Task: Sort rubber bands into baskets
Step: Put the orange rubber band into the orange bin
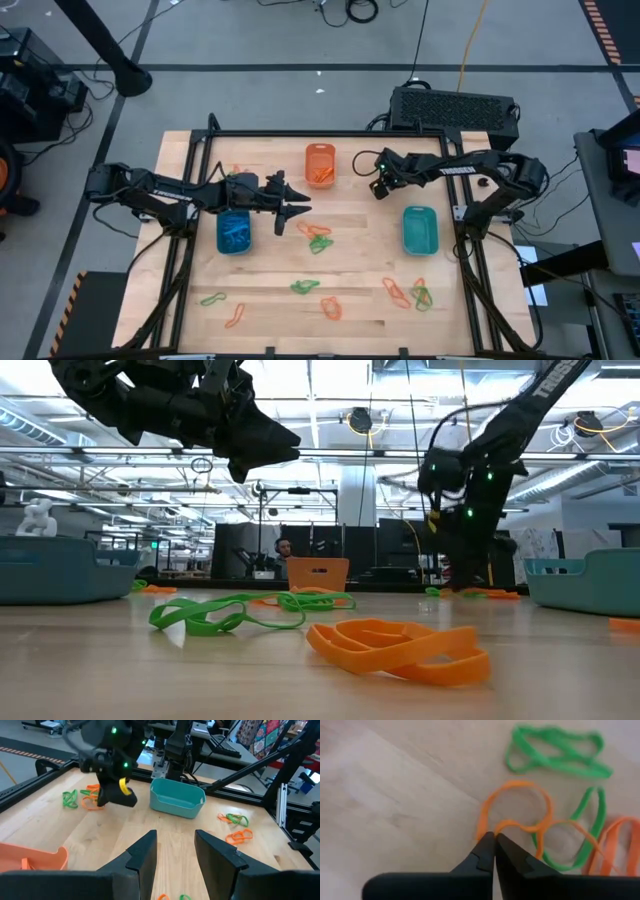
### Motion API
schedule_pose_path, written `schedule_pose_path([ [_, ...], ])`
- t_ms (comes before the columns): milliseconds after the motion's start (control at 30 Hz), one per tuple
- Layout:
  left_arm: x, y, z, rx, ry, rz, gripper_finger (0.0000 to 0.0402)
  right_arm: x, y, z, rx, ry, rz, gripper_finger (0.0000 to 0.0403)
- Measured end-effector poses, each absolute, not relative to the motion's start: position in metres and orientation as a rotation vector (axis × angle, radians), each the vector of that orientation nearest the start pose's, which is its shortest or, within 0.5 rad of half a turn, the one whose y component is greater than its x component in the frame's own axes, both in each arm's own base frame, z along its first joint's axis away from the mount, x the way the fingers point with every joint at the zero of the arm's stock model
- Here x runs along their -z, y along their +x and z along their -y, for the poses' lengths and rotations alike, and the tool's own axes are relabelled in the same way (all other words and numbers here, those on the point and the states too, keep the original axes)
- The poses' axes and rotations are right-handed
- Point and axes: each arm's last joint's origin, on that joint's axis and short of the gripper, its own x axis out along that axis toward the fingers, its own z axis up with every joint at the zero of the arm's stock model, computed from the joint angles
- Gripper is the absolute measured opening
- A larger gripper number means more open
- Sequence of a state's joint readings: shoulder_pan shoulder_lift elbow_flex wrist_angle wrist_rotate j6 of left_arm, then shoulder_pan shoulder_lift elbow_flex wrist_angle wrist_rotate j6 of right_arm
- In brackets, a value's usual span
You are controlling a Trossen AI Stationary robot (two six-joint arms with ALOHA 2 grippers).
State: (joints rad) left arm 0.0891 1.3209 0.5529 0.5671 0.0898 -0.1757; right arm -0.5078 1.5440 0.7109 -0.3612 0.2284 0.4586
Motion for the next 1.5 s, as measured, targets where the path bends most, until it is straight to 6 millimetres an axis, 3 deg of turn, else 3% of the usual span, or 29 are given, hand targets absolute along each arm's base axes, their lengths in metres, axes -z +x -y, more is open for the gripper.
schedule_pose_path([
  [267,-0.213,0.266,-0.021,-0.016,-0.186,-0.2,0.0138,-0.18,0.216,0.123,0.847,0.5,-0.867,0.0001],
  [467,-0.2,0.279,-0.017,-0.005,-0.109,-0.172,0.0138,-0.209,0.224,0.092,0.566,0.483,-0.74,0.0],
  [533,-0.192,0.286,-0.016,-0.01,-0.156,-0.144,0.0138,-0.215,0.231,0.079,0.469,0.461,-0.7,0.0],
  [667,-0.177,0.303,-0.024,-0.056,-0.395,-0.07,0.0138,-0.221,0.244,0.053,0.338,0.401,-0.647,0.0],
  [767,-0.17,0.315,-0.028,0.007,-0.526,-0.05,0.0138,-0.222,0.251,0.035,0.264,0.371,-0.626,0.0],
  [1000,-0.159,0.338,-0.028,0.094,-0.631,-0.072,0.0138,-0.228,0.257,0.003,0.135,0.335,-0.579,0.0],
  [1233,-0.156,0.354,-0.022,0.16,-0.662,-0.09,0.0138,-0.229,0.257,-0.009,0.138,0.308,-0.564,0.0],
  [1500,-0.158,0.356,-0.018,0.178,-0.609,-0.09,0.0136,-0.229,0.257,-0.01,0.135,0.302,-0.566,0.0],
])
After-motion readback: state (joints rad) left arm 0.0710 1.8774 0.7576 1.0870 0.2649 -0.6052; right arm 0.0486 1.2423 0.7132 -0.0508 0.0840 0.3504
